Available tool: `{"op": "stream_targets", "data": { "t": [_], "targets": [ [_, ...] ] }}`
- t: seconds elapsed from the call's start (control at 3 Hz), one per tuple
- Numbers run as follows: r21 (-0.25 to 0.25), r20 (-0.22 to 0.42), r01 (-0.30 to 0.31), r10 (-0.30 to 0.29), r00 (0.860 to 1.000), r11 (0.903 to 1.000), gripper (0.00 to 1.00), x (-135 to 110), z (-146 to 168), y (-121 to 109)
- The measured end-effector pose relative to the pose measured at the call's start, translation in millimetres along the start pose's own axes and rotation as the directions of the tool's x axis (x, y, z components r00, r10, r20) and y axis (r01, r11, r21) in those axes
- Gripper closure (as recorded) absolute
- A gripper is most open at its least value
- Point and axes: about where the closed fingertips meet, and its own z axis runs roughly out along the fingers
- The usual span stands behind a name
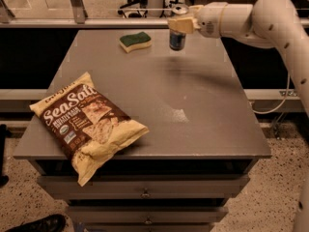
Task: Move redbull can near sponge
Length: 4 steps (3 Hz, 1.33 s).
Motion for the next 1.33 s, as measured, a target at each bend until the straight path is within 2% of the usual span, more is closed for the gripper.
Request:
{"op": "stream_targets", "data": {
  "t": [0.67, 1.0, 1.33],
  "targets": [
    [-0.011, -0.009, -0.012, 0.011, 1.0, 0.9999, 1.0, 14, 75, -9],
    [-0.015, -0.016, -0.04, 0.04, 0.999, 0.9991, 0.84, 15, 94, -13],
    [-0.02, -0.019, -0.082, 0.082, 0.996, 0.9964, 0.61, 18, 110, -15]
  ]
}}
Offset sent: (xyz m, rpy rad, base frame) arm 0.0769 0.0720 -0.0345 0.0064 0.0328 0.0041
